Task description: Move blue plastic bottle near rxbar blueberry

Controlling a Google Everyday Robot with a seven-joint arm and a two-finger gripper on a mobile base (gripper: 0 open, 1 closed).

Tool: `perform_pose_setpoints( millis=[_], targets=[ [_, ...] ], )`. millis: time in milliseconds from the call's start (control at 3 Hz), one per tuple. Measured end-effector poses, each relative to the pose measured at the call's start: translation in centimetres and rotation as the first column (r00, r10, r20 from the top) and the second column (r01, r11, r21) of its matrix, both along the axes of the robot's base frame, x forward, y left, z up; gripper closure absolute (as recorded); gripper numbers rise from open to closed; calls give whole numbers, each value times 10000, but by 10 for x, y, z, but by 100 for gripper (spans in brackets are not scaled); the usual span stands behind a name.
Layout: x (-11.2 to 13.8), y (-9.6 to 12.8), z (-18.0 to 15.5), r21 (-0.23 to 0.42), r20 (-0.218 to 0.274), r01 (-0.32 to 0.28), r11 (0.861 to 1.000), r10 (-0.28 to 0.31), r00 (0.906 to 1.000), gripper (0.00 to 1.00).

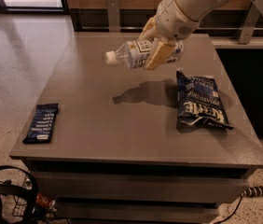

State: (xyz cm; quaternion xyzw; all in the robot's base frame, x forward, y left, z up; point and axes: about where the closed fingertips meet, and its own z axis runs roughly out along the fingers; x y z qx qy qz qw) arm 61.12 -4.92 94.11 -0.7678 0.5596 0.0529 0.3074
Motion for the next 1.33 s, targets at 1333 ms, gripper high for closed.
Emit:
perform_pose_setpoints(
  millis=[1333],
  targets=[
    [-101,121,-23,-1128,724,-4250,8982,4340,8980,100]
  ],
)
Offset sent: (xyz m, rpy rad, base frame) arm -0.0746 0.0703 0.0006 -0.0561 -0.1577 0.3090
